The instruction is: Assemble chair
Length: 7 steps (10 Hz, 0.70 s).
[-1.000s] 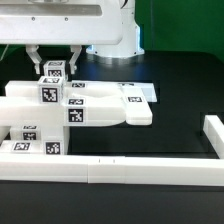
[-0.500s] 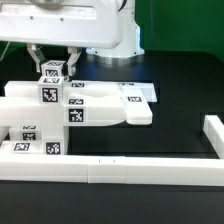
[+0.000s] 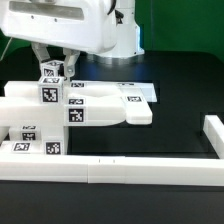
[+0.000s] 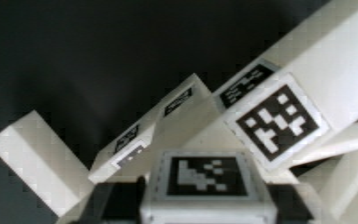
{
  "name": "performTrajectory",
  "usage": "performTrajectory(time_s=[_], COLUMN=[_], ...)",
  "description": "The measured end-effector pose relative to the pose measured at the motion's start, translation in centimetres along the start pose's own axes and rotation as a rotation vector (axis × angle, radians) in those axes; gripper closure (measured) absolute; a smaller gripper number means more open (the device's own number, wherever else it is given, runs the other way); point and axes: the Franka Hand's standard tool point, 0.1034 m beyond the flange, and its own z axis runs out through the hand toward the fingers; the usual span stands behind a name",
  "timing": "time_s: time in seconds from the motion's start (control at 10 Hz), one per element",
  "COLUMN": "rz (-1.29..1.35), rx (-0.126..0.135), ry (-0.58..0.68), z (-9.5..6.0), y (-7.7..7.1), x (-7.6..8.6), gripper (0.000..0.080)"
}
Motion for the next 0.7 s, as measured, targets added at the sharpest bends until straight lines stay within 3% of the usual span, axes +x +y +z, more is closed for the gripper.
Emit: performTrajectory(time_s=[0.6,0.7], rz=[0.452,0.418], rx=[0.008,0.007], ry=[-0.005,-0.004], z=[0.05,0.05], y=[-0.27,-0.25], x=[-0.13,-0.13], gripper=[0.0515,0.0515])
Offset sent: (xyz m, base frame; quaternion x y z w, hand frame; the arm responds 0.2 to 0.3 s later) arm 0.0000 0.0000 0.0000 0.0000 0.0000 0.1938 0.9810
